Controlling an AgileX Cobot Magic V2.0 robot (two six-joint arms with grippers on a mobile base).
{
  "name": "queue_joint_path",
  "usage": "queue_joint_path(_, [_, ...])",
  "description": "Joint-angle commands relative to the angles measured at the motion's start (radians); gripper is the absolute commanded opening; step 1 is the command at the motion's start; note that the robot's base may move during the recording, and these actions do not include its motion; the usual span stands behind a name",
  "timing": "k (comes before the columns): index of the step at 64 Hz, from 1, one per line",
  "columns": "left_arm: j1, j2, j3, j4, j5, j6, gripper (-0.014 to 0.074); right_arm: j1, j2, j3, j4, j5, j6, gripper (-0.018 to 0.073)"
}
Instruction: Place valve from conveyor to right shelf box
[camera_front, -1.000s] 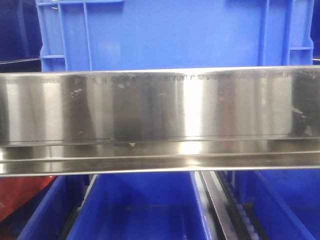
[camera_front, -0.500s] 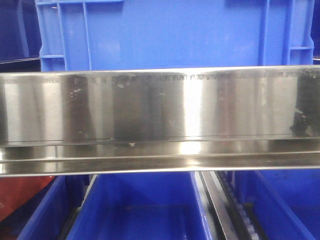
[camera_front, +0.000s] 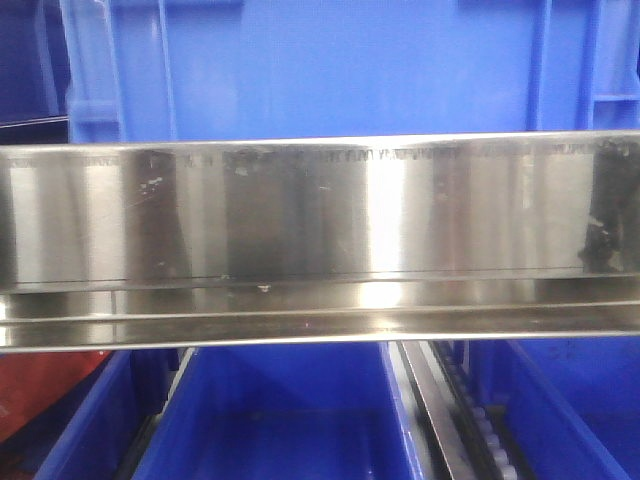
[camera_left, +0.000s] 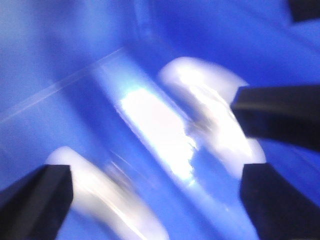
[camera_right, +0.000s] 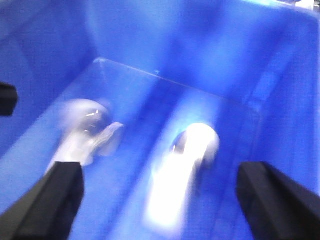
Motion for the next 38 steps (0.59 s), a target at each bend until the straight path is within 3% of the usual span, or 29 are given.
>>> queue_joint_path(1, [0.002, -0.026, -0.035, 0.003, 0.023, -0.007, 0.0429, 0.002, -0.04, -0.007, -0.005, -0.007, -0.007, 0.0491])
queue_joint_path(7, [0.002, -0.052, -0.067, 0.022, 0.067, -0.007, 0.0338, 0.002, -0.082, -0.007, -0.005, -0.008, -0.007, 0.0412])
queue_joint_path(12, [0.002, -0.085, -0.093, 0.044, 0.112, -0.007, 0.0244, 0.002, -0.127, -0.007, -0.005, -0.004, -0.007, 0.0293])
queue_joint_path(26, [0.002, -0.224, -0.104, 0.163, 0.178, -0.037, -0.0092, 0.0, -0.271, -0.007, -0.005, 0.011, -0.007, -0.0155])
queue_joint_path(38, [0.002, -0.356, -0.057, 0.245, 0.206, -0.089, -0.0111, 0.0, -0.416, 0.074, -0.017, -0.026, -0.007, -0.0162])
